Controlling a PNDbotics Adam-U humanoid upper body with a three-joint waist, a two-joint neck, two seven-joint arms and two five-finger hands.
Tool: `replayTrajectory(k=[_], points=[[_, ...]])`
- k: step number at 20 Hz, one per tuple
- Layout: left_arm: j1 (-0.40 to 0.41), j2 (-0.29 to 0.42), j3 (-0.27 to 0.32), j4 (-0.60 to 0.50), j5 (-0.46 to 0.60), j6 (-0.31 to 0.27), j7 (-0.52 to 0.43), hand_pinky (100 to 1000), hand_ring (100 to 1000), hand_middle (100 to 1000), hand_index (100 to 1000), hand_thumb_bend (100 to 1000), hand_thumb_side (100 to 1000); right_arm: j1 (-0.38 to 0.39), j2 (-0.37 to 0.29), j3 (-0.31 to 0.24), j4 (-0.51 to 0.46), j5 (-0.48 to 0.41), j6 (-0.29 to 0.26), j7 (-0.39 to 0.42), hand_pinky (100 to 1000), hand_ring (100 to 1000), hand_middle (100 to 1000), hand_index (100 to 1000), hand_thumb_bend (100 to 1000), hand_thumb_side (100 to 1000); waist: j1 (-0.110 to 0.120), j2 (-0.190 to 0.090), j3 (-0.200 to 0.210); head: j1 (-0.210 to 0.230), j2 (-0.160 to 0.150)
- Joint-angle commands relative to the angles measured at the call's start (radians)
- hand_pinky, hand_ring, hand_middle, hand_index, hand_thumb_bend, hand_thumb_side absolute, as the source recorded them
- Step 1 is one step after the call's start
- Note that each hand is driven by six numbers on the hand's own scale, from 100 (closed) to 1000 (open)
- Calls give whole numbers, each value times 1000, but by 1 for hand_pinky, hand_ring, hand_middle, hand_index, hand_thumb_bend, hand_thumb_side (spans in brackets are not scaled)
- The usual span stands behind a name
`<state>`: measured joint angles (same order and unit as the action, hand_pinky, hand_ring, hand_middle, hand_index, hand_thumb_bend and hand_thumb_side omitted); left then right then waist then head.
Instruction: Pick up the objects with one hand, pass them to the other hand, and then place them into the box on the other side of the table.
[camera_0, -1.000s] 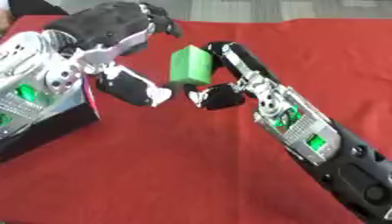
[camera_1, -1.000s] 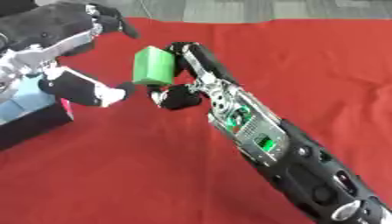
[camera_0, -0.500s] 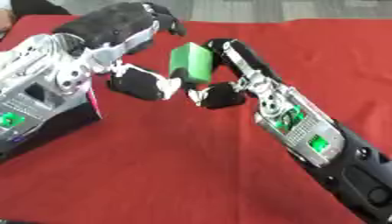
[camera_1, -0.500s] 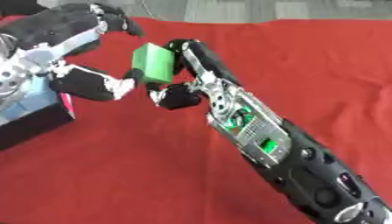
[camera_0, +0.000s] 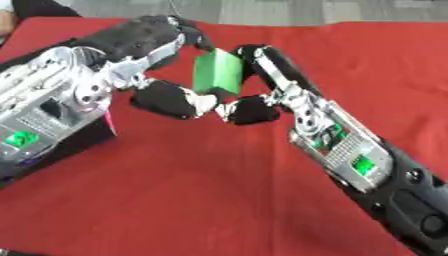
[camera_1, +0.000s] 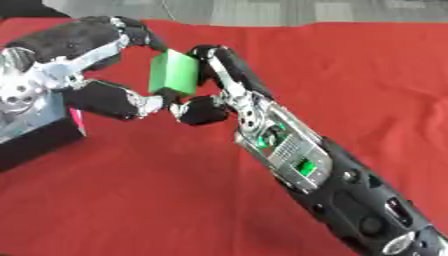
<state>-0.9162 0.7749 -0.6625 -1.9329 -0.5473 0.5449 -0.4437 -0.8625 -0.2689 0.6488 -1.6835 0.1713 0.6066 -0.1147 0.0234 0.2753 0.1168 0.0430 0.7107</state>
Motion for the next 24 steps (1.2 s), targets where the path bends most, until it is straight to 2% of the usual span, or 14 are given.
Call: replayTrajectory(k=[1, 5, 9, 13, 18, 24], points=[[-10, 9, 8, 2, -23, -12, -16, 824, 852, 782, 863, 395, 661, -22, -4, -8, -21, 6, -5, 0, 854, 621, 481, 519, 100, 100, 5, -32, -1, 5, 1], [-9, 6, 7, 13, -59, -28, -24, 822, 853, 783, 869, 455, 638, -21, -11, -8, -29, 6, -5, 5, 854, 619, 480, 517, 100, 100, 4, -31, -1, 6, -2], [-6, 1, 9, 18, -84, -34, -10, 818, 847, 777, 863, 452, 567, -19, -16, -6, -34, 4, -5, 14, 854, 619, 479, 517, 100, 100, 4, -30, -1, 6, -4], [-7, -2, 10, 17, -93, -26, 23, 816, 844, 773, 856, 417, 501, -18, -17, -5, -36, 4, -8, 26, 854, 618, 478, 515, 100, 100, 2, -29, -2, 8, -6], [-7, -6, 8, 21, -93, -16, 46, 817, 842, 770, 853, 363, 468, -17, -19, -3, -37, 3, -10, 33, 854, 618, 477, 515, 100, 100, 1, -29, -2, 10, -9], [-8, -7, 9, 14, -61, -6, 78, 816, 834, 753, 831, 219, 391, -17, -21, 0, -39, 11, -14, 47, 854, 618, 477, 514, 100, 100, 0, -27, -2, 9, -10]])
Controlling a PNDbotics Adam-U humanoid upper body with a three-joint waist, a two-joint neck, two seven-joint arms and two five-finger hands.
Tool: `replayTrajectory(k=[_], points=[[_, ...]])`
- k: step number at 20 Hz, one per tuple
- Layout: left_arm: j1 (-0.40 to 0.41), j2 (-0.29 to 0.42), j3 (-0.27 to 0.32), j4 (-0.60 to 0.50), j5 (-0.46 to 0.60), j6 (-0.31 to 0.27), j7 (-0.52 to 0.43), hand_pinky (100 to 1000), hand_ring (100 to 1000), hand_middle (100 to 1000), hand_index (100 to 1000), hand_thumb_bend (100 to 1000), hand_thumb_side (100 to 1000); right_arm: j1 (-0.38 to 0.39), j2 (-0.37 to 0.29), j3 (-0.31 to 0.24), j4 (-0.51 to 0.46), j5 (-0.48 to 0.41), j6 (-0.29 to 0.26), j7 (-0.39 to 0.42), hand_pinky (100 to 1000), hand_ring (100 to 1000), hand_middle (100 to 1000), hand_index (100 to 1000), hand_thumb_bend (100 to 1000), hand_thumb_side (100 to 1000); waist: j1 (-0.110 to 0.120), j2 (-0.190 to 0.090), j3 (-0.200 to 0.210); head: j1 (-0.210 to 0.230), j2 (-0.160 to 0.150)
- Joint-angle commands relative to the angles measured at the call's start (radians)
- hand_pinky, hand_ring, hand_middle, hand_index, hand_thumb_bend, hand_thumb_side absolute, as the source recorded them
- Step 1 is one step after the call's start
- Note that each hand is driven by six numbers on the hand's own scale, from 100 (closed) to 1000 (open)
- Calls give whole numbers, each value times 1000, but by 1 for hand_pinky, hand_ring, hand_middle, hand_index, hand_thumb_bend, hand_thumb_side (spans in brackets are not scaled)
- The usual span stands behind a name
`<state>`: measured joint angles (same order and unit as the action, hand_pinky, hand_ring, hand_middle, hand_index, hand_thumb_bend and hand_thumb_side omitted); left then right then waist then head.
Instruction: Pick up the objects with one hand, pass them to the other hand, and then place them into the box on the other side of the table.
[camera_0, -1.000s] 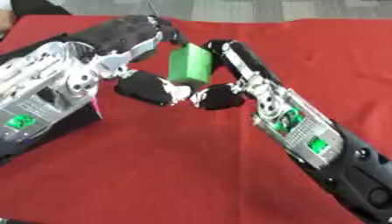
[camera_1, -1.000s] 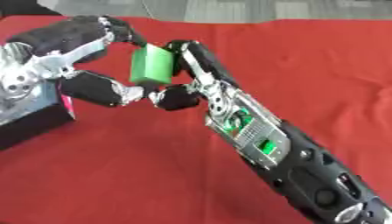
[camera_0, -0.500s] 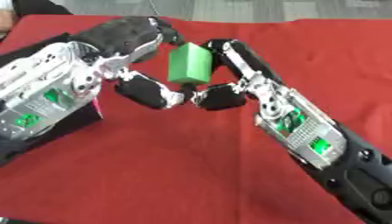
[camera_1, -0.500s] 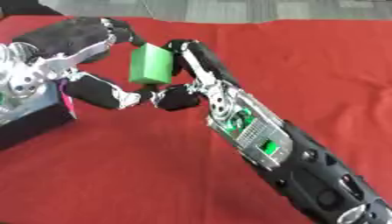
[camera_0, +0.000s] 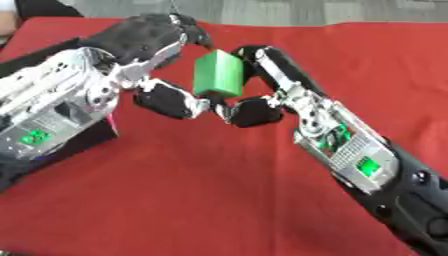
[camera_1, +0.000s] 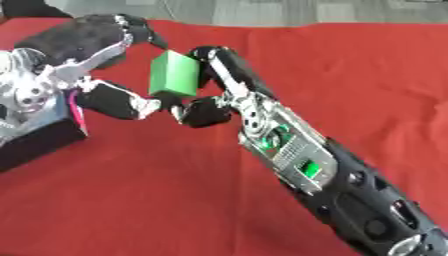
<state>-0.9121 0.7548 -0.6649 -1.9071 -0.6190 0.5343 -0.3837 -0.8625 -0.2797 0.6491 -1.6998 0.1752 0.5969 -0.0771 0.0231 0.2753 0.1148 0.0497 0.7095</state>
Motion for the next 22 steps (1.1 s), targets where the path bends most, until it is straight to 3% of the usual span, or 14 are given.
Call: replayTrajectory(k=[1, 9, 22], points=[[-12, 13, 11, -13, 18, 6, 23, 816, 832, 746, 823, 192, 364, -17, -11, -1, -22, 9, -4, 11, 854, 618, 477, 514, 100, 100, 0, -26, 0, 3, -8], [-12, 10, 8, -13, 67, 10, 60, 799, 786, 640, 711, 100, 151, -16, -12, 0, -23, 11, -4, 16, 853, 618, 477, 514, 100, 100, -1, -25, -1, 3, -8], [-12, 12, 7, -24, 129, 26, 149, 763, 649, 460, 456, 100, 161, -14, -15, 0, -23, 14, -2, 18, 851, 619, 487, 516, 100, 100, 0, -24, -1, 4, -9]])
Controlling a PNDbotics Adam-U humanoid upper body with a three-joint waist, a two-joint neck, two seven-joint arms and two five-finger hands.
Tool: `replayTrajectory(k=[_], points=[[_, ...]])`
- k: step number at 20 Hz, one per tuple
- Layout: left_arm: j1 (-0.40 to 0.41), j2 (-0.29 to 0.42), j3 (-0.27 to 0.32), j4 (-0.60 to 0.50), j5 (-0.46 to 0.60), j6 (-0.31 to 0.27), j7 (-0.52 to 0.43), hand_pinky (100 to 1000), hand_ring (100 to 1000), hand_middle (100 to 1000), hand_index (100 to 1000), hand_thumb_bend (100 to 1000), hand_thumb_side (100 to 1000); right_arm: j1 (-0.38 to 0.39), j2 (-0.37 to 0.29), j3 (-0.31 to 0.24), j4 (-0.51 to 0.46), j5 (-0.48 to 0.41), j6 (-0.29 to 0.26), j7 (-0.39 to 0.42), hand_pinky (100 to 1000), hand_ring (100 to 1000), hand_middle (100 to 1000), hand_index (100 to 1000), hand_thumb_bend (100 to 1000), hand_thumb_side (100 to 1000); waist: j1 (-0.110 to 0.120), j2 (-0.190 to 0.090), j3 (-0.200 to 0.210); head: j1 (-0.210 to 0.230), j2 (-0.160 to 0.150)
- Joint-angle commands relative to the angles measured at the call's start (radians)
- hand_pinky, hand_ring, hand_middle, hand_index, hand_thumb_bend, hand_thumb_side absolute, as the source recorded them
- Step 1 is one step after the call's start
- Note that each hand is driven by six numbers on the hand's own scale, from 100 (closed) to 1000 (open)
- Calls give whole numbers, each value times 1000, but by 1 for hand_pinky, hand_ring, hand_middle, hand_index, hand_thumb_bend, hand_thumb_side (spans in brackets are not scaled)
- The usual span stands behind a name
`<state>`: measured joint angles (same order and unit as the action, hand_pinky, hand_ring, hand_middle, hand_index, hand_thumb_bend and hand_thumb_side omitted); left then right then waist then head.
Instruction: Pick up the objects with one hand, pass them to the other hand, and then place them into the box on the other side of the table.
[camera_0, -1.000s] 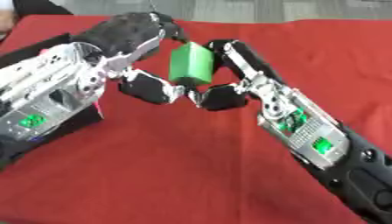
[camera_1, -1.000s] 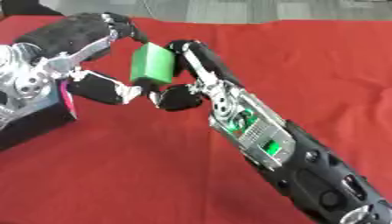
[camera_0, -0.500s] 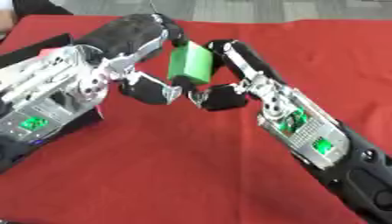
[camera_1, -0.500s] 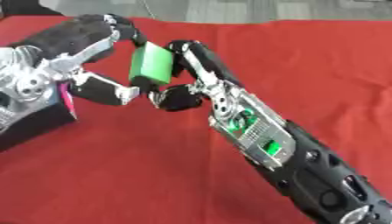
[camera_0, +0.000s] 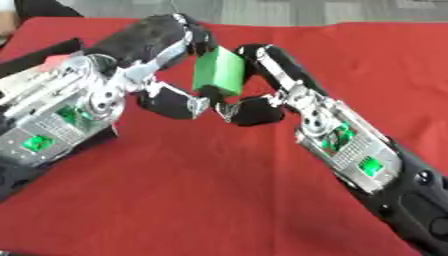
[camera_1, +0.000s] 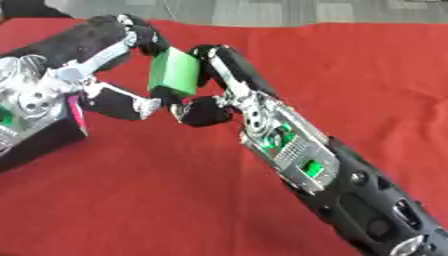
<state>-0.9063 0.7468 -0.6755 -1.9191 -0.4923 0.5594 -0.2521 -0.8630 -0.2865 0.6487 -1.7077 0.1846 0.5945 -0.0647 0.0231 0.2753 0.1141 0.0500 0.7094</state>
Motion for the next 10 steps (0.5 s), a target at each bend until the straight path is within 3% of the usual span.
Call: replayTrajectory(k=[1, 5, 10], points=[[-18, 19, 17, -11, 3, 2, 19, 763, 641, 449, 437, 100, 161, -14, -9, 0, -15, 4, 0, 6, 850, 620, 489, 518, 100, 100, 0, -24, 0, 4, -8], [-17, 17, 15, -4, 3, 3, 22, 763, 632, 432, 417, 100, 168, -14, -10, 0, -14, 13, 1, 7, 848, 645, 518, 554, 100, 100, 0, -23, -1, 5, -6], [-16, 18, 13, 2, -1, 2, 16, 762, 628, 423, 397, 100, 177, -16, -12, 2, -10, 52, 8, 27, 867, 729, 657, 706, 100, 100, 0, -24, -2, 6, -2]])
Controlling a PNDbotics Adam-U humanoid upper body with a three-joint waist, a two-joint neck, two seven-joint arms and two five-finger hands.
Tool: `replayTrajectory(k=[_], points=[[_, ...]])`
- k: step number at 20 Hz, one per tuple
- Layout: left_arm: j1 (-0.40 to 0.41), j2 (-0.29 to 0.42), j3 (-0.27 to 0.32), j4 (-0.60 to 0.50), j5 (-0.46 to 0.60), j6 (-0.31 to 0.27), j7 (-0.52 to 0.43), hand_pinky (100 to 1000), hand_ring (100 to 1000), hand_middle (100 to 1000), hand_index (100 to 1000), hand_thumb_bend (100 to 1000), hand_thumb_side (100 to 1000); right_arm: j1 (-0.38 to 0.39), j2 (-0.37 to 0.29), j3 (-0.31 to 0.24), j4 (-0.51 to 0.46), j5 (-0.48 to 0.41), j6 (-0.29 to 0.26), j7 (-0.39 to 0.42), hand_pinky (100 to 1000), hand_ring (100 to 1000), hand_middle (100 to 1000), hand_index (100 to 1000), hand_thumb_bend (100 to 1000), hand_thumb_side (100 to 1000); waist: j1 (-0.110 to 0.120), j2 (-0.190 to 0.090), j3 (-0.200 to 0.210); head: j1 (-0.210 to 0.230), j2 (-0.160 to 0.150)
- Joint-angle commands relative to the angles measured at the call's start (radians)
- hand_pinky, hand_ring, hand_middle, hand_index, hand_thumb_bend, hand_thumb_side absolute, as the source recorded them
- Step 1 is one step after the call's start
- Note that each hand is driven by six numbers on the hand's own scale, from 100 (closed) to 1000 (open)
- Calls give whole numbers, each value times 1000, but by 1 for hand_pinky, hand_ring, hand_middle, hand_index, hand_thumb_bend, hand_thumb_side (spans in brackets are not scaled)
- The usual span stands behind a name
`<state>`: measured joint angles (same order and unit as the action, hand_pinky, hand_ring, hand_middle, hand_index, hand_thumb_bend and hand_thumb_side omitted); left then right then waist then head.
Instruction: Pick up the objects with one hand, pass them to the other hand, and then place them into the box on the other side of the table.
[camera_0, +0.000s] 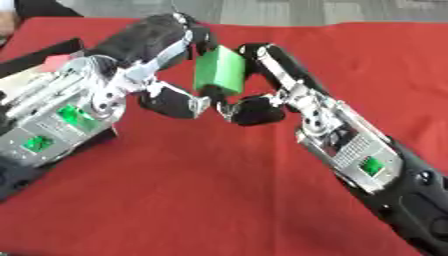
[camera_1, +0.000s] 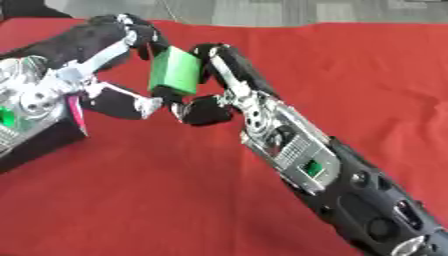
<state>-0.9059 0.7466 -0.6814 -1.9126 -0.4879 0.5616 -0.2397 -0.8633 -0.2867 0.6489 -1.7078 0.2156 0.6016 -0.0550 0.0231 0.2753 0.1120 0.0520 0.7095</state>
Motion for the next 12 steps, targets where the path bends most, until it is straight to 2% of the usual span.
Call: replayTrajectory(k=[1, 3, 12], points=[[-16, 18, 19, -3, -7, 0, 2, 762, 627, 422, 394, 100, 179, -16, -13, 3, -9, 32, 0, 30, 876, 748, 687, 748, 100, 100, 0, -24, 0, 4, -2], [-15, 18, 19, -1, -9, -1, 0, 762, 626, 420, 391, 100, 181, -17, -14, 1, -8, 56, -1, 53, 887, 768, 718, 796, 111, 100, 0, -24, 0, 4, -3], [-14, 21, 21, 0, -12, -2, 4, 759, 630, 414, 384, 100, 174, -18, -16, -4, -10, 152, 8, 133, 916, 798, 740, 840, 229, 100, 1, -25, -1, 7, -5]])
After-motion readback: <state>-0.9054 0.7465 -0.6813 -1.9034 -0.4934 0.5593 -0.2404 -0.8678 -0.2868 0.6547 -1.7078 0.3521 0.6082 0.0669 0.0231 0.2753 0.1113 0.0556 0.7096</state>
